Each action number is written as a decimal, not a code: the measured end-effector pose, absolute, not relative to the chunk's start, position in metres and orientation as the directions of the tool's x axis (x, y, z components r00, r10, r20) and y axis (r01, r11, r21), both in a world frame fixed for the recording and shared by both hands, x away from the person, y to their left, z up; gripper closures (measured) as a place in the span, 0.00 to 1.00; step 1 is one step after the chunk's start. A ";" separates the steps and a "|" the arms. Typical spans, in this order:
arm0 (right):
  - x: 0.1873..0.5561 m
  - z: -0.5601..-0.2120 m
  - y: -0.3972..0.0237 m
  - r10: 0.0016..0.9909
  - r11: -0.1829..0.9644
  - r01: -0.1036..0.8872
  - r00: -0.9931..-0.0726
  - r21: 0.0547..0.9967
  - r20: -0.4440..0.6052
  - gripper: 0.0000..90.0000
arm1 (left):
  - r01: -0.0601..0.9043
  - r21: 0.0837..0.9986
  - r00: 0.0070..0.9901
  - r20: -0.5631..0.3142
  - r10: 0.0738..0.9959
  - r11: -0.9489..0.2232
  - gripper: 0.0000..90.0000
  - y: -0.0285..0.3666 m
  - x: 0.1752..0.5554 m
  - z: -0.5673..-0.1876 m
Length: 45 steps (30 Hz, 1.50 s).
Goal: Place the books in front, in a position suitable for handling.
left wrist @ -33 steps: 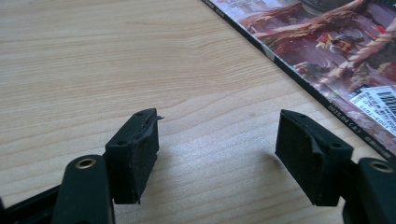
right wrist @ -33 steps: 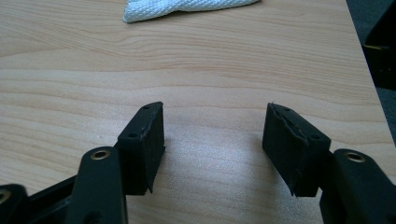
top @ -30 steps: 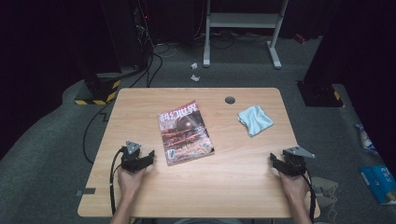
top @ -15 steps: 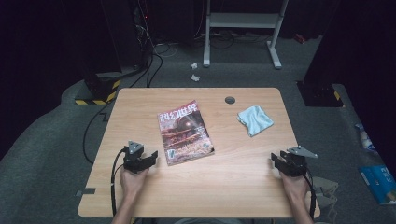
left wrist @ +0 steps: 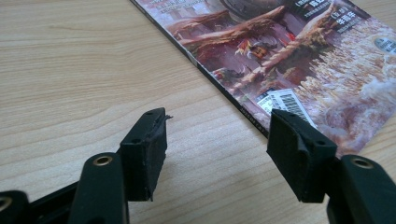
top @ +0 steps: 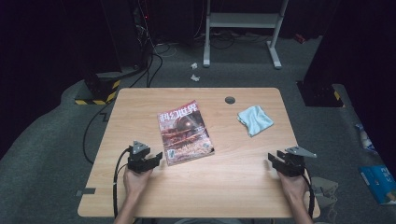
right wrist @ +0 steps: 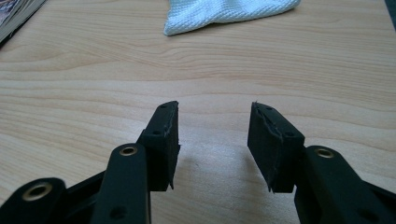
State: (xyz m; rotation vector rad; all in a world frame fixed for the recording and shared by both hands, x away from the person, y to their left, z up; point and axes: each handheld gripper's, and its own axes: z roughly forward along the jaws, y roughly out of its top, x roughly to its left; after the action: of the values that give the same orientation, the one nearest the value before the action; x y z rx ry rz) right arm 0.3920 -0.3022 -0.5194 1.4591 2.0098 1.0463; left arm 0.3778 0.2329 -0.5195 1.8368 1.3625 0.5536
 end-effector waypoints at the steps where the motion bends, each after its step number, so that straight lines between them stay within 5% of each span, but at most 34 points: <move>1: 0.392 -0.519 -0.302 0.936 0.156 0.600 -0.344 0.784 0.078 0.59 | 0.603 0.786 0.334 -0.096 0.938 -0.134 0.42 0.232 0.378 -0.520; 45: 0.442 -0.482 -0.205 0.802 0.299 0.569 -0.585 0.766 0.121 0.59 | 0.642 0.754 0.354 -0.127 0.927 -0.141 0.35 0.194 0.399 -0.508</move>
State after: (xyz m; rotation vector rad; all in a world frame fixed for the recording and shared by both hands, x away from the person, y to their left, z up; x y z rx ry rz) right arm 0.4425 -0.2048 -0.4824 1.2453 2.2860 1.1660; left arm 0.3994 0.1936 -0.5085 1.8705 1.3711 0.4838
